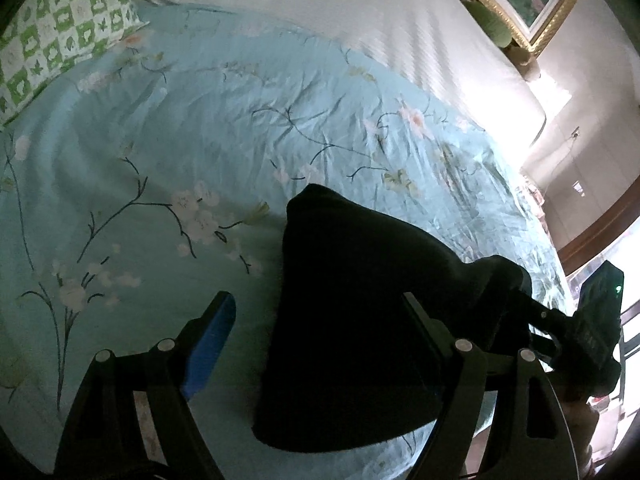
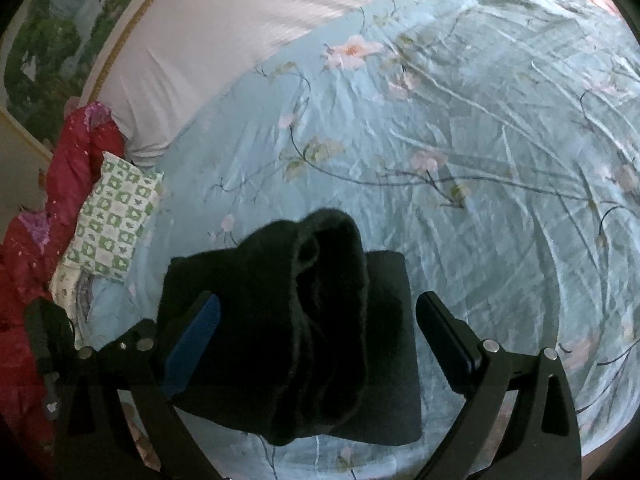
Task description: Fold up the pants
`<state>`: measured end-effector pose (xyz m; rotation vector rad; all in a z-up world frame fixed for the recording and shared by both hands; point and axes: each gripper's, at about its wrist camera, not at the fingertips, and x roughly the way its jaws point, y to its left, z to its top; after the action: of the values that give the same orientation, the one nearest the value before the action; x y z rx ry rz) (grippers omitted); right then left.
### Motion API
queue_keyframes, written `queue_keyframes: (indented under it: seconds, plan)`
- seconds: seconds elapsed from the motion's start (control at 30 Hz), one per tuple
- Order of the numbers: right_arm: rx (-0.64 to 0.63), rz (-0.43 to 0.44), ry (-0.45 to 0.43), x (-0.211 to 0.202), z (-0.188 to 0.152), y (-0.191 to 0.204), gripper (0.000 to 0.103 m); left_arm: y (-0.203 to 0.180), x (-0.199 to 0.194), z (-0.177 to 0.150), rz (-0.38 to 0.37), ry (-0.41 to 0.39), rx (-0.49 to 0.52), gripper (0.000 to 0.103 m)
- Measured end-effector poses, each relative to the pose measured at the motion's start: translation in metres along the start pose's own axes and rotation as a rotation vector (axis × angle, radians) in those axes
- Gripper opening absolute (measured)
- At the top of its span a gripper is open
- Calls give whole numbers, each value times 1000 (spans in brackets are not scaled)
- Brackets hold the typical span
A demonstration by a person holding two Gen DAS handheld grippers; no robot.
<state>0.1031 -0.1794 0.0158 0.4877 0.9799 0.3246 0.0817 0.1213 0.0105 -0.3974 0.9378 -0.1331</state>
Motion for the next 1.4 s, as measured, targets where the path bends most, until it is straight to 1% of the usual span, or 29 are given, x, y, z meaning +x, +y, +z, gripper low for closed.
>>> queue_keyframes:
  seconds: [0.13,0.23,0.27,0.33,0.43,0.47,0.5,0.6,0.7,0.83,0.93,1.03,1.1,1.13,1.17,1.2,1.27,1.4]
  plan:
    - [7,23,35,7,-2,-6,98,3,8,1,-5,19,-10,82]
    - [40,66,100,17,-4,-17,96,5,14,1,-12,34,-14,82]
    - [54,81,124,21,-6,-23,95,5,16,2,-14,39,-14,83]
    - [64,102,148,25,-8,-31,83,6,21,2,-19,51,-12,84]
    - [25,119,148,23,-10,-34,73,6,28,3,-20,62,-15,87]
    - [10,125,147,21,-11,-35,72,7,30,3,-17,63,-17,91]
    - [1,129,145,21,-11,-36,68,8,32,4,-16,65,-20,93]
    - [-18,159,138,19,-11,-42,59,11,40,4,-29,83,-31,93]
    - [-11,203,132,20,-12,-50,56,12,47,4,-38,95,-39,94]
    - [-16,233,123,20,-13,-55,56,12,52,4,-41,101,-43,94]
    - [-14,249,119,20,-16,-56,55,10,54,3,-42,104,-32,89]
    - [-14,268,115,20,-17,-57,55,9,58,2,-57,114,-25,82]
    - [-11,278,112,20,-18,-57,55,9,59,1,-83,121,-34,71]
    - [-9,282,111,20,-18,-58,55,9,60,1,-105,127,-46,67]
    - [-10,285,110,20,-18,-58,55,10,61,1,-125,133,-56,57]
    - [-12,286,109,20,-18,-58,55,11,61,0,-145,140,-70,55]
    - [-21,285,107,19,-19,-57,55,10,61,0,-141,137,-76,52]
    - [-37,285,96,14,-21,-49,52,4,52,0,-128,118,-71,40]
